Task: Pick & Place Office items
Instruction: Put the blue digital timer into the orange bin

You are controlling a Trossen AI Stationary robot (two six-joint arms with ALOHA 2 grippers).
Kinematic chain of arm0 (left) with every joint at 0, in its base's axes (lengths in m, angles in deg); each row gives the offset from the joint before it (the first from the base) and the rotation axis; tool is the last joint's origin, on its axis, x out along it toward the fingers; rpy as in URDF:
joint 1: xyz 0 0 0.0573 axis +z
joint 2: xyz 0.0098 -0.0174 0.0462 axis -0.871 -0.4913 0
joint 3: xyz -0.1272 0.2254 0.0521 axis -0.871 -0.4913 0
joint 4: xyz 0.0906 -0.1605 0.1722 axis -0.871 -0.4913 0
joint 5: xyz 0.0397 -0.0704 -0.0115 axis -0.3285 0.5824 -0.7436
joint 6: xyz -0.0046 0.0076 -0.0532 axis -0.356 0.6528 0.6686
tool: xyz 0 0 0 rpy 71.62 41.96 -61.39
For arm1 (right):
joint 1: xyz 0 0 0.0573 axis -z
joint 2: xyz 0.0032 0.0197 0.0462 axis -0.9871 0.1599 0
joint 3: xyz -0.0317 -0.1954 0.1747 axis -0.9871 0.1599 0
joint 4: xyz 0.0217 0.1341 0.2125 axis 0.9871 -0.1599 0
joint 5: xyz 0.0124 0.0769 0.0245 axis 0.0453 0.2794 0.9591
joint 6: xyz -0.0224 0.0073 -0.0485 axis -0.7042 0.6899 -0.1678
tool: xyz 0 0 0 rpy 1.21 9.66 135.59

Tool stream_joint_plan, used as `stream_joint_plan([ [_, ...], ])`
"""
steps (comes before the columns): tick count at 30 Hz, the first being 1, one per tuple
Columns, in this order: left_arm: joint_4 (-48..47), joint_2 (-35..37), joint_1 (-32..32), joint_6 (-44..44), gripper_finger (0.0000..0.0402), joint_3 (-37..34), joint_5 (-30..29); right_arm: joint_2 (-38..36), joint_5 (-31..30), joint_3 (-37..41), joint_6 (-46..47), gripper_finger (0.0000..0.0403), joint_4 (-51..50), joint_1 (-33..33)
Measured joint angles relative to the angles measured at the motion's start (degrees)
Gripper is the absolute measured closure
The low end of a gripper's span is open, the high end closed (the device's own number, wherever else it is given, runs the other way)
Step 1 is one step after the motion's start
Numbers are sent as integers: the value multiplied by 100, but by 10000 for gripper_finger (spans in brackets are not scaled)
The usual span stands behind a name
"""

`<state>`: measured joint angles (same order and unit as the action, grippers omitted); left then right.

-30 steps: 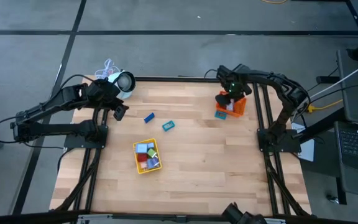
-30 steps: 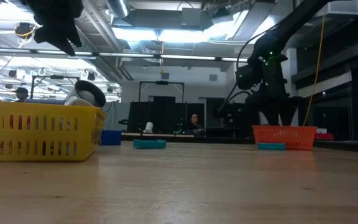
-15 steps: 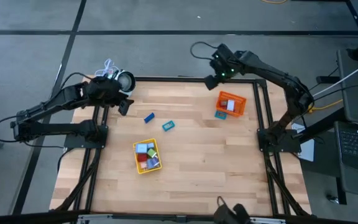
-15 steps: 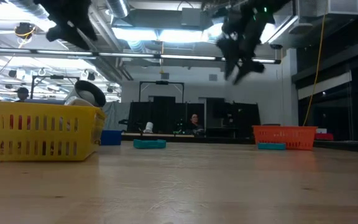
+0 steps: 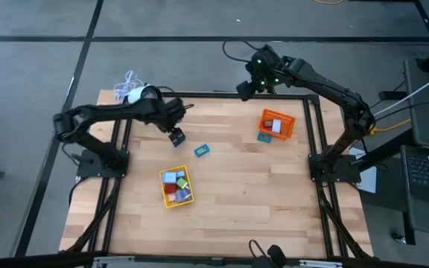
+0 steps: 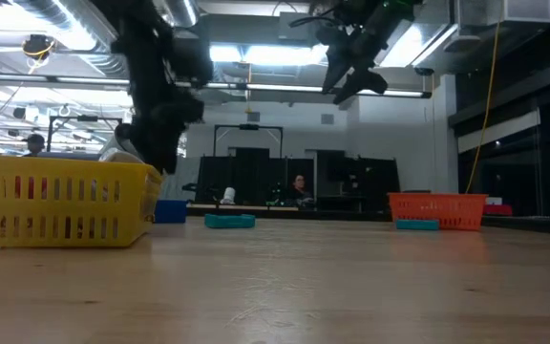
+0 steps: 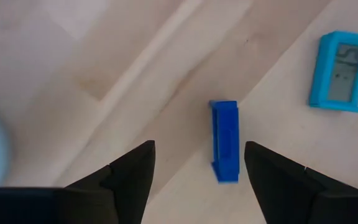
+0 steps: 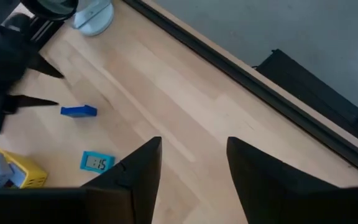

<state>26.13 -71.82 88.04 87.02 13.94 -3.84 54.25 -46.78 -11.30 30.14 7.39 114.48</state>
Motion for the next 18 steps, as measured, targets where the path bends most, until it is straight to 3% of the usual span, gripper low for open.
stream_joint_plan([
  [6, 305, -616, 6, -85, 149, 4, 97, 1, 4, 0, -151, 215, 0, -5],
  [18, 399, -1069, -47, -66, 149, 9, 169, 1, 4, 0, -306, 215, 0, 12],
])
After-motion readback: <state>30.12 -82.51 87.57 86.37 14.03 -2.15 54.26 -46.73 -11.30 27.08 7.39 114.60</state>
